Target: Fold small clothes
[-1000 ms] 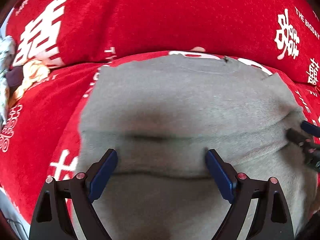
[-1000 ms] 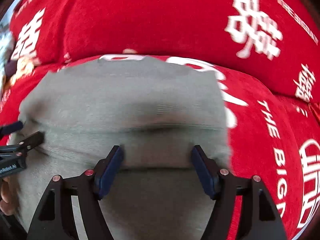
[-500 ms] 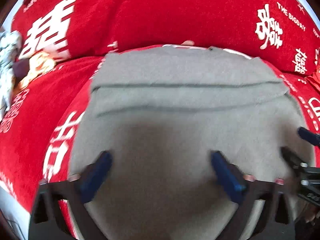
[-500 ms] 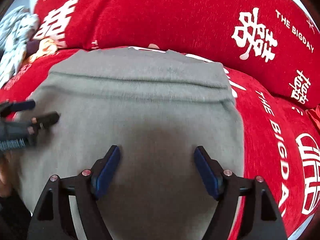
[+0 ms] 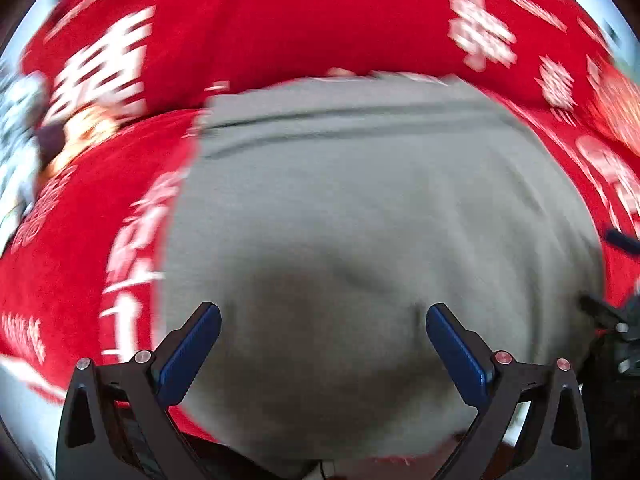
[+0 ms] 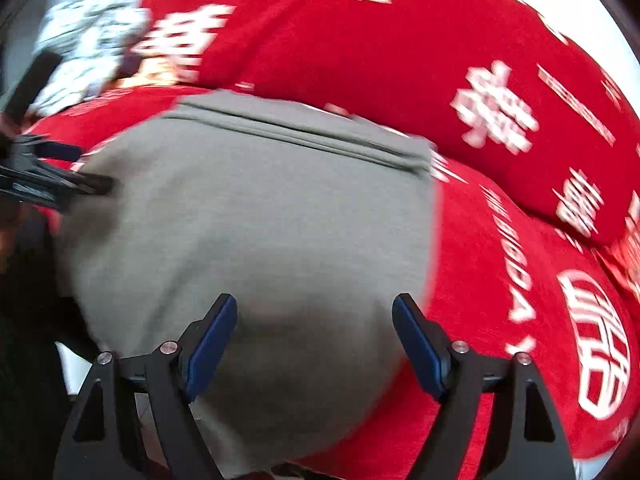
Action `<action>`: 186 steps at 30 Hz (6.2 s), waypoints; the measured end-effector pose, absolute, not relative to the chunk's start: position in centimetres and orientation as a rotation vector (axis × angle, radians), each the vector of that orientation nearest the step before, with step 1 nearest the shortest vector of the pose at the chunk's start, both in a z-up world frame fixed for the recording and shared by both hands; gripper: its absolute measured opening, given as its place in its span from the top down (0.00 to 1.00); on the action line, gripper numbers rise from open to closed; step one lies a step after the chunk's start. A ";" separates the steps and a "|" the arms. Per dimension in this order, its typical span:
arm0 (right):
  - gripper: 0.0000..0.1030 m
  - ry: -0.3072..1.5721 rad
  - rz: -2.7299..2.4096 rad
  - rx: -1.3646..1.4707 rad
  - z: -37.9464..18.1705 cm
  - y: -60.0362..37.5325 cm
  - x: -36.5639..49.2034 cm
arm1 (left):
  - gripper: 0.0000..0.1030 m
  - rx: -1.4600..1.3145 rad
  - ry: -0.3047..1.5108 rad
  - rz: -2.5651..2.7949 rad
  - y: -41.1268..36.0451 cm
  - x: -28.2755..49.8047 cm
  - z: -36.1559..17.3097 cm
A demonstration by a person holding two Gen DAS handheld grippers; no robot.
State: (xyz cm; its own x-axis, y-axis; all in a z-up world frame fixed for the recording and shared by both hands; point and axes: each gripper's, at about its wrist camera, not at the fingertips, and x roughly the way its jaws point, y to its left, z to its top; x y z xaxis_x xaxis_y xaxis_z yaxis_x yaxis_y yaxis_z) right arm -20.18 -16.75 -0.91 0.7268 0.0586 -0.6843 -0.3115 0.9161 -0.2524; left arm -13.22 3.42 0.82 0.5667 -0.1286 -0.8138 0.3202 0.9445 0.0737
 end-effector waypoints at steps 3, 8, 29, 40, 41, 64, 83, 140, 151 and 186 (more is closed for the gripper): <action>0.20 0.706 0.188 -0.532 -3.3 -15.4 -20.6 | 0.00 0.318 0.873 -0.241 1.9 -14.4 -0.6; 0.16 0.778 0.140 -0.553 -3.9 -19.6 -22.3 | 0.00 0.222 0.958 -0.203 6.6 -14.6 -1.3; 0.94 1.068 0.283 0.101 -5.0 -23.9 -22.4 | 0.81 -0.080 1.232 -0.258 10.3 -15.8 -3.9; 0.94 0.790 0.341 0.350 2.3 -28.8 -19.2 | 0.89 -0.202 0.977 -0.334 9.2 -11.3 3.9; 0.94 0.786 0.325 0.364 2.2 -29.0 -18.0 | 0.89 -0.212 0.983 -0.332 9.3 -10.3 3.9; 0.46 0.842 0.280 0.391 0.3 -28.2 -17.9 | 0.00 -0.378 1.074 -0.375 10.4 -14.4 -0.3; 0.91 0.885 0.358 0.423 -1.0 -27.1 -16.6 | 0.89 -0.311 1.076 -0.340 9.9 -14.4 -0.8; 0.93 0.759 0.179 0.335 13.8 -27.3 9.4 | 0.89 -0.214 0.897 -0.231 6.2 14.2 11.4; 0.93 0.888 0.104 0.363 7.3 -28.1 15.7 | 0.89 -0.230 1.054 -0.199 4.9 20.9 4.8; 0.35 1.003 0.033 0.000 4.4 -23.6 17.6 | 0.12 0.163 0.950 -0.144 -2.2 21.1 5.0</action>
